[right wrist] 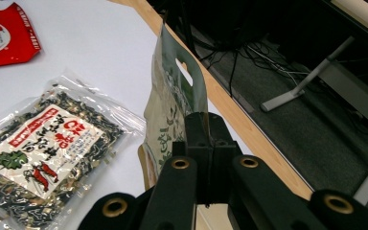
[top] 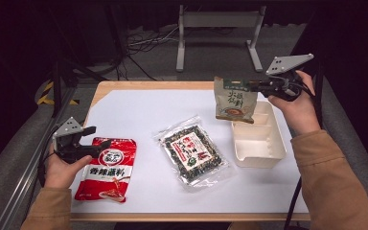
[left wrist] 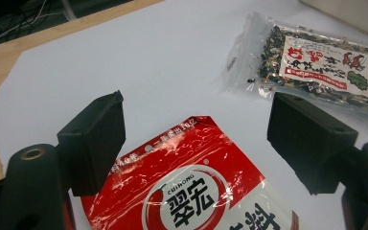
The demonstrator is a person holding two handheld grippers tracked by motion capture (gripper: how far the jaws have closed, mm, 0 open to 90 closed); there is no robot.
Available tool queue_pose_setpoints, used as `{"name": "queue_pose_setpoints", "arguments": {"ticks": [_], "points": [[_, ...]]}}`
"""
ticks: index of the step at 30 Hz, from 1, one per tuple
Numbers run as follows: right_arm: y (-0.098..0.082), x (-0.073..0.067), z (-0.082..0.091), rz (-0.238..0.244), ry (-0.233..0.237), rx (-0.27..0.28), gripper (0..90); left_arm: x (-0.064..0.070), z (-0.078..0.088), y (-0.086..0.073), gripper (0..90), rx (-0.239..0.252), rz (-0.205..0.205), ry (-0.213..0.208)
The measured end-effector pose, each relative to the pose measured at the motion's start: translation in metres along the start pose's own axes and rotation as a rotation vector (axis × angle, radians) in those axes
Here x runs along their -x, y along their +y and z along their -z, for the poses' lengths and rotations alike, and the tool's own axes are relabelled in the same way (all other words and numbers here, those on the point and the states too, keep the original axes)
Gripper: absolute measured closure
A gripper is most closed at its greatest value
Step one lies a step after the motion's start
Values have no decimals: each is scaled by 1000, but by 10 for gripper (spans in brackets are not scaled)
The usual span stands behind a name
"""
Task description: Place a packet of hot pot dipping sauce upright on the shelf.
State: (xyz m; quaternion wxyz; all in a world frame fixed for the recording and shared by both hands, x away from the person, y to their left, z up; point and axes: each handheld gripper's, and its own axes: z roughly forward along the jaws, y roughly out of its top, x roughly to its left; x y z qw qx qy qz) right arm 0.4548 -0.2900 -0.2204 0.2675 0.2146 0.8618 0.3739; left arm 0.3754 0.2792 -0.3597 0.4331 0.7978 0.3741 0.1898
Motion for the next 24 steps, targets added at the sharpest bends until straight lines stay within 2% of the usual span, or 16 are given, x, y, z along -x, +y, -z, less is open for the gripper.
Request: {"name": "queue_pose_setpoints", "arguments": {"ticks": [1,6,12,24], "points": [[-3,5,1,-5,-10,-2,900,0,0,0,213,-3,0,1],[-7,13,4,-14,-27,5,900,-1,2,-3,213,-8,6,5],[-11,24,5,-4,-44,7,900,-3,7,-8,213,0,35,12],[-25,44,4,-7,-95,2,900,-3,6,-9,213,-5,38,9]]}}
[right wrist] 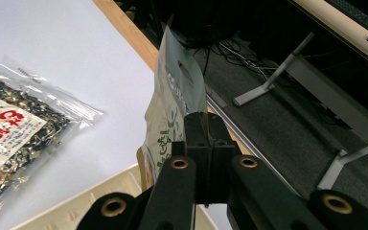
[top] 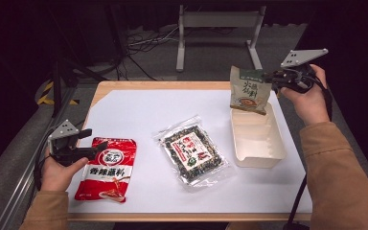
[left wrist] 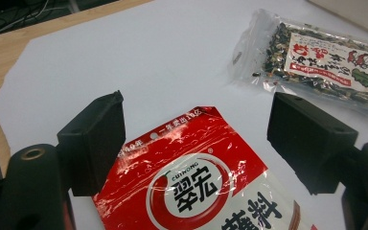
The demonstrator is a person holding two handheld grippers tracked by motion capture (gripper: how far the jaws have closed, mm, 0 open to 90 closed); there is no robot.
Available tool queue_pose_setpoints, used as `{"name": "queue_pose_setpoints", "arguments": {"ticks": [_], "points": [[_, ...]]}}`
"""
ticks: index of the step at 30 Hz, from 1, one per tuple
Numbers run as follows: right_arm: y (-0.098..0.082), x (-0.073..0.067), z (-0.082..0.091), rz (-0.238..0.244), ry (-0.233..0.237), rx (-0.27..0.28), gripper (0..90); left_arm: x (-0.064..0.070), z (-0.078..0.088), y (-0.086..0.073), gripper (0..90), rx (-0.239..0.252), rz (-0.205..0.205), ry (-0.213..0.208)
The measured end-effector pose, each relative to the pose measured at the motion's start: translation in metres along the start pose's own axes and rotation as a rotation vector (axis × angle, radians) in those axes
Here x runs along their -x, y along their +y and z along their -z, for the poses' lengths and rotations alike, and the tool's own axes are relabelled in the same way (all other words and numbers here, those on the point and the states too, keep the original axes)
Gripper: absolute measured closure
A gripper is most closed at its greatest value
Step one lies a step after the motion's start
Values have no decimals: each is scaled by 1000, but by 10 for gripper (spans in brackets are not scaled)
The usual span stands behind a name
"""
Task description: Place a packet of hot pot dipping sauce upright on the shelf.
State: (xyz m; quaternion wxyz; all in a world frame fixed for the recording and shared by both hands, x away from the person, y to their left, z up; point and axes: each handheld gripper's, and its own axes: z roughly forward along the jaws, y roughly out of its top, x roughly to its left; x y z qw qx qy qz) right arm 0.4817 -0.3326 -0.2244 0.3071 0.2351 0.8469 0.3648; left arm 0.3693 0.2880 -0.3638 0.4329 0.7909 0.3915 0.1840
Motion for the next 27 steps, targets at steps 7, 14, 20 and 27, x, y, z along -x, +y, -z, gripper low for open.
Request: {"name": "queue_pose_setpoints", "arguments": {"ticks": [7,14,20,27], "points": [[-7,7,-8,-1,-14,-9,900,-1,0,0,213,3,-2,3],[-15,14,-15,0,-29,-20,900,0,-2,0,213,-2,2,-3],[-24,14,-22,-4,-29,-22,900,0,-2,1,213,-3,-3,-3],[-32,11,-29,2,-13,-42,900,0,-3,1,213,-6,-3,-5]]}}
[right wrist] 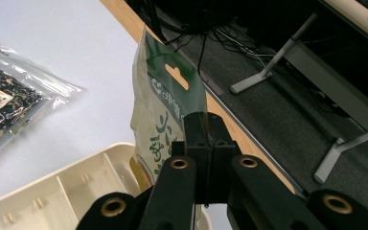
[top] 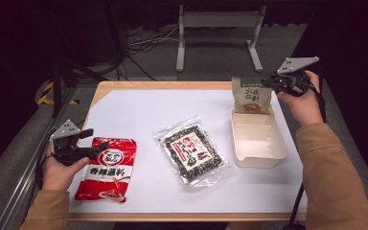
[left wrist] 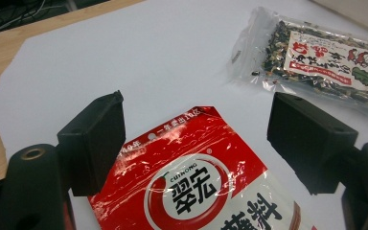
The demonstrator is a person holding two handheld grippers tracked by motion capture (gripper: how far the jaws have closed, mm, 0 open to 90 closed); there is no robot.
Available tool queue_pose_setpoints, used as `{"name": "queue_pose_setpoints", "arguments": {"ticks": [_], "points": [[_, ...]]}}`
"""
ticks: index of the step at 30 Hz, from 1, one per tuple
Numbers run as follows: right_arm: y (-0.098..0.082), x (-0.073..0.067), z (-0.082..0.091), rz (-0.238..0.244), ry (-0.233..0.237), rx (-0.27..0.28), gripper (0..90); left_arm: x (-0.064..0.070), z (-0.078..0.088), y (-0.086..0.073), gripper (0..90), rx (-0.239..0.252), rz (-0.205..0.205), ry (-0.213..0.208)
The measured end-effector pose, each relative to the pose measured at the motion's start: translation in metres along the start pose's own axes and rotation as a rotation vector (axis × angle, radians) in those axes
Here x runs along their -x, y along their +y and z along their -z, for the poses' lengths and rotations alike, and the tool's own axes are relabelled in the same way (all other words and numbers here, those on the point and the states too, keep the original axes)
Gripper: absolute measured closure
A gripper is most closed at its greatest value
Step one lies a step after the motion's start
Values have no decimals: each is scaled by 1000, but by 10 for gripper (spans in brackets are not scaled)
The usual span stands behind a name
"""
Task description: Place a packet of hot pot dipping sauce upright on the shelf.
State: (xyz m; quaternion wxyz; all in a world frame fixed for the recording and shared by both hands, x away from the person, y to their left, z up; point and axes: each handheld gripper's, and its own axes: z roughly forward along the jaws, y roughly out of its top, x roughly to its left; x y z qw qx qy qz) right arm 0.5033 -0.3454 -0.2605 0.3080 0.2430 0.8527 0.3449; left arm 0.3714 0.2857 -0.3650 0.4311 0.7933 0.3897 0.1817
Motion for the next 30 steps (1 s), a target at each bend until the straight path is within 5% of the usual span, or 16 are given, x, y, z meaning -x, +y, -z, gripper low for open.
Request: {"name": "queue_pose_setpoints", "arguments": {"ticks": [15,23,30], "points": [[-13,-7,-13,-32,34,-42,899,0,0,1,213,1,-2,-2],[-24,-3,-11,-68,12,-99,896,1,-1,1,212,0,-5,-4],[-29,-3,-10,-87,9,-96,892,1,-3,2,212,-3,-10,-4]]}}
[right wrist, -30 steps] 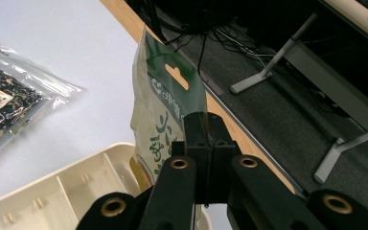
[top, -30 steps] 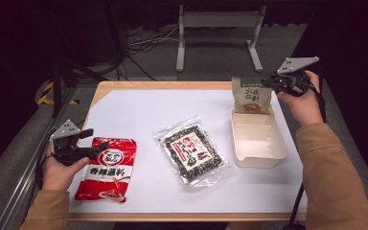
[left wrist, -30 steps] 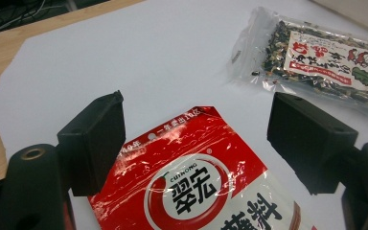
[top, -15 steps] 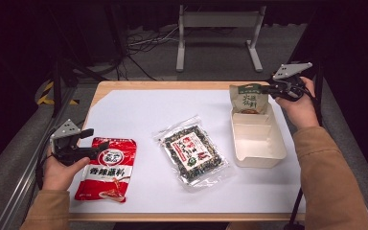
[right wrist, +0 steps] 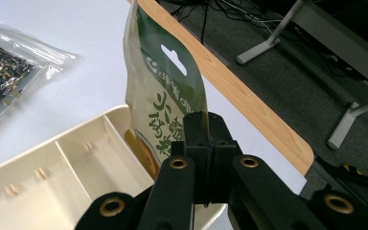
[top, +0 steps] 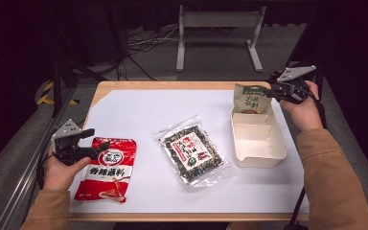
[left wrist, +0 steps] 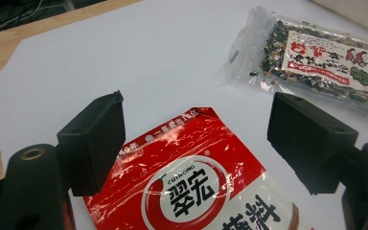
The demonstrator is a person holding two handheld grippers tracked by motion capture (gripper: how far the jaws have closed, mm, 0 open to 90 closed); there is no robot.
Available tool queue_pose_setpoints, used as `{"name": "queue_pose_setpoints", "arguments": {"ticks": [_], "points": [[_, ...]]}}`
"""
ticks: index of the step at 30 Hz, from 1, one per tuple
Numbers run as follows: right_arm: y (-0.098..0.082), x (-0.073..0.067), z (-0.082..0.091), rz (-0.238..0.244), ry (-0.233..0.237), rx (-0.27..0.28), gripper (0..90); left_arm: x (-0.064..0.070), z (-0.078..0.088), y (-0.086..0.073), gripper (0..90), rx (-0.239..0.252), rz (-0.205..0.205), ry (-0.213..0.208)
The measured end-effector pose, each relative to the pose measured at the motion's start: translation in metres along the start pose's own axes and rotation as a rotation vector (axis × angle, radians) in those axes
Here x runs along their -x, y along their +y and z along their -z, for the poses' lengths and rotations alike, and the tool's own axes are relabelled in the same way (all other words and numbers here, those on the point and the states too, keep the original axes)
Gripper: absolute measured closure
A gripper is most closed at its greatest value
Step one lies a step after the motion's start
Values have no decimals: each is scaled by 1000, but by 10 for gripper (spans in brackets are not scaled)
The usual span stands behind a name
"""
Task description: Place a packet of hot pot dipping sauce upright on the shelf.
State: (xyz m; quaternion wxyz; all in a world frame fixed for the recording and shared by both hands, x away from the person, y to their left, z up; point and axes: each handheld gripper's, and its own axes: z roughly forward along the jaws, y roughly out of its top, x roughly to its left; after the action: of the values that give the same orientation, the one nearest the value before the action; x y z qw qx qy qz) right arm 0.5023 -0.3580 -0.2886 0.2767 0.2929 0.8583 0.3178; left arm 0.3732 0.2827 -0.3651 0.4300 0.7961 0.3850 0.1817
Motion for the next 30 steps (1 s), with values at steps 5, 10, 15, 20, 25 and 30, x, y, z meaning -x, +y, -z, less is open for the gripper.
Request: {"name": "queue_pose_setpoints", "arguments": {"ticks": [5,10,15,20,25,30], "points": [[1,-2,0,-8,-8,0,821,0,-1,0,212,-1,2,-3],[3,-3,6,-35,-38,51,660,0,-2,1,211,-1,-2,-6],[8,-8,13,-47,-24,94,607,0,-4,3,210,1,-6,-13],[14,-15,19,-36,-25,118,581,1,-7,5,209,3,-12,-16],[23,-26,28,-26,-12,152,555,0,-9,7,209,-1,-18,-26],[31,-39,38,-48,16,203,474,-1,-9,9,208,-1,-15,-23]]}}
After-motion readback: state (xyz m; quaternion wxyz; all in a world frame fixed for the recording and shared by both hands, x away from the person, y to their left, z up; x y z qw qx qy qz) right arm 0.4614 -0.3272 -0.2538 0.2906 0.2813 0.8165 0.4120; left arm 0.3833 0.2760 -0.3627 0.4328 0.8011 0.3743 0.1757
